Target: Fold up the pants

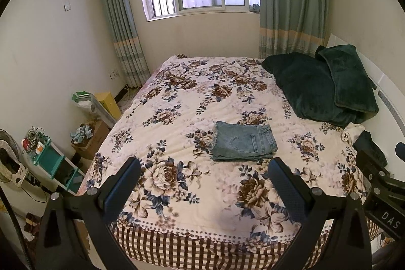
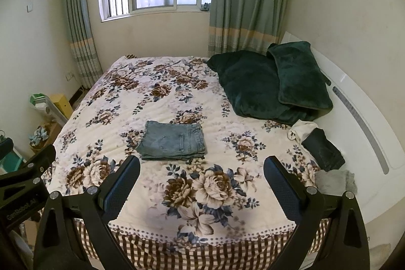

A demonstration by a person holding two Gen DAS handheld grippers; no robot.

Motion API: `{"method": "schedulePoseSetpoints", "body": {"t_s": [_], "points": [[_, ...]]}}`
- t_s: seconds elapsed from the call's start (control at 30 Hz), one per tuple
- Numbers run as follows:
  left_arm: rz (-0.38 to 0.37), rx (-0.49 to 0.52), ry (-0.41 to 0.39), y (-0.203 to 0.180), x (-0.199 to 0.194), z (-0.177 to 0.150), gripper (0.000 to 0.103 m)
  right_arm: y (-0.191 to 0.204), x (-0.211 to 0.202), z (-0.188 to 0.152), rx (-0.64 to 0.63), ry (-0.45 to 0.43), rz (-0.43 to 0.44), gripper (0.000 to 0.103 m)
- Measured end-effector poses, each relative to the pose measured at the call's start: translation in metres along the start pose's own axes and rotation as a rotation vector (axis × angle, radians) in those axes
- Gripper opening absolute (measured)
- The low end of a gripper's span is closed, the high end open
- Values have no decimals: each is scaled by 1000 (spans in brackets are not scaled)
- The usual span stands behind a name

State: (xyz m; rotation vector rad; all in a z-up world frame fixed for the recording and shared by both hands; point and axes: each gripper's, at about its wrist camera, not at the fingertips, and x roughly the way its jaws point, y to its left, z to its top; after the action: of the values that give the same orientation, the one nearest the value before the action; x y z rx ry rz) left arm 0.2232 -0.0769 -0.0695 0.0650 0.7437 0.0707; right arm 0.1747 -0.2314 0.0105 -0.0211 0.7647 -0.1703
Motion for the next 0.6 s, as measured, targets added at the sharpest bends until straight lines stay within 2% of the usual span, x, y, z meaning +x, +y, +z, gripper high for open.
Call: {"method": "schedulePoseSetpoints", "body": {"t_s": [0.3, 0.6], "points": [[7, -3, 4, 1, -1, 2, 103, -2, 0, 5, 16, 6, 38, 101], [11, -6, 6, 1, -1, 1, 103, -2, 0, 5, 17, 6, 36, 102]]}}
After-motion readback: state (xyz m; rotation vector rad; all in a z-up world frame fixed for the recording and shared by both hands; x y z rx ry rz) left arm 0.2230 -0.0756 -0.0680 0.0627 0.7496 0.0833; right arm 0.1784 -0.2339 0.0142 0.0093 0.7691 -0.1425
